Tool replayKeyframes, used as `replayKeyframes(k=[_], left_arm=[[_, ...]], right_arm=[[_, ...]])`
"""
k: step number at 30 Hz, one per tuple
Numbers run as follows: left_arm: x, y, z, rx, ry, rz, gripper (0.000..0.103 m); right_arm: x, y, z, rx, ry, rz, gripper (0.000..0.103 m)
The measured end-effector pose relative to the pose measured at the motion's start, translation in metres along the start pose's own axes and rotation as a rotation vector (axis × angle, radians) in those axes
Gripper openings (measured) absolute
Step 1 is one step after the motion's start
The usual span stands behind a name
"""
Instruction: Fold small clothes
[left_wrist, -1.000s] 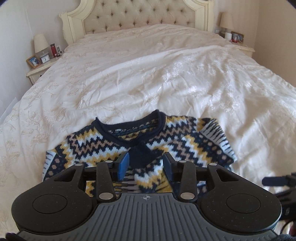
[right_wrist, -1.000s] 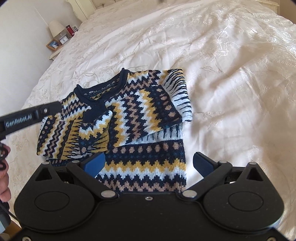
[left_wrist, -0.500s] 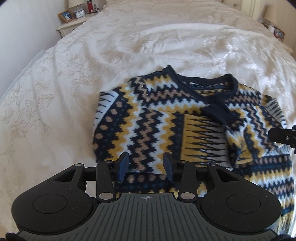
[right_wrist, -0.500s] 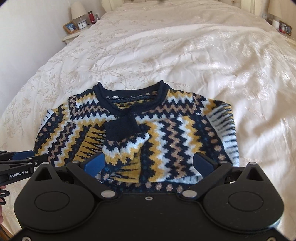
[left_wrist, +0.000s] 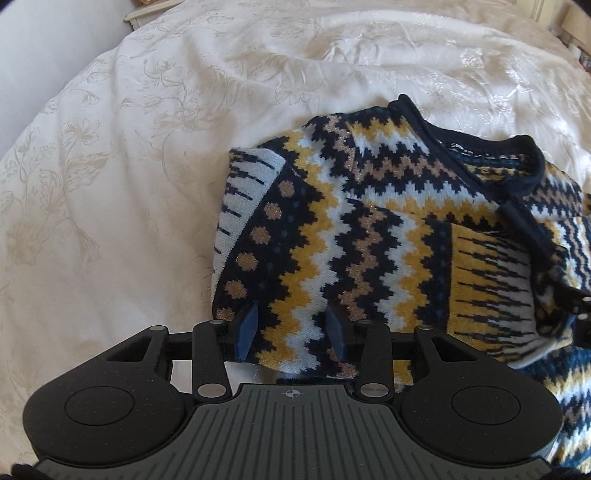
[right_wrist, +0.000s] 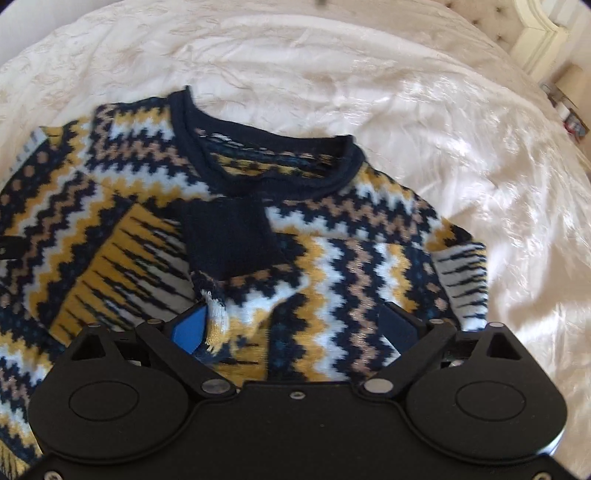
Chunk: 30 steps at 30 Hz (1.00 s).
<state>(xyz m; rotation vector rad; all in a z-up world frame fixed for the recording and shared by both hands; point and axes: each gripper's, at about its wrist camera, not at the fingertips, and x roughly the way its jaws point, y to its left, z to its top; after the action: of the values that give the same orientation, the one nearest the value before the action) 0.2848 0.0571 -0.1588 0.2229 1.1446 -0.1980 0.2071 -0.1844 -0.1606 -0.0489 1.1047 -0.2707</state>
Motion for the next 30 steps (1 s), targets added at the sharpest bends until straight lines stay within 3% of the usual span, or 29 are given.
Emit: replayKeyframes(k=[2, 5, 10, 13, 16, 25, 28, 30], left_arm=[[0.000, 0.001, 0.000, 0.000, 0.002, -0.006, 0.039], [0.001, 0.002, 0.000, -0.007, 0.006, -0.002, 0.039], [-0.004, 0.004, 0.000, -0.034, -0.004, -0.006, 0.039], [-0.011, 0.005, -0.004, -0.043, -0.012, -0.003, 0.039], [-0.020, 0.010, -0.008, -0.054, -0.021, 0.001, 0.039], [-0.039, 0.021, -0.015, -0.074, -0.038, 0.025, 0.039], [-0.039, 0.021, -0.017, -0.074, -0.029, 0.023, 0.039], [-0.037, 0.020, -0.017, -0.067, -0.020, 0.024, 0.039]], right_arm=[[0.000, -0.024, -0.005, 0.087, 0.032, 0.002, 0.096], [-0.002, -0.060, -0.018, 0.191, 0.072, -0.077, 0.091], [-0.018, -0.098, -0.035, 0.349, 0.007, 0.048, 0.091], [-0.022, -0.103, -0.040, 0.367, -0.019, 0.127, 0.090], [-0.019, -0.103, -0.039, 0.370, -0.012, 0.180, 0.079], [-0.043, -0.115, -0.043, 0.406, -0.094, 0.052, 0.076], [-0.038, -0.115, -0.041, 0.403, -0.094, 0.120, 0.075], [-0.032, -0.112, -0.040, 0.399, -0.075, 0.178, 0.068]])
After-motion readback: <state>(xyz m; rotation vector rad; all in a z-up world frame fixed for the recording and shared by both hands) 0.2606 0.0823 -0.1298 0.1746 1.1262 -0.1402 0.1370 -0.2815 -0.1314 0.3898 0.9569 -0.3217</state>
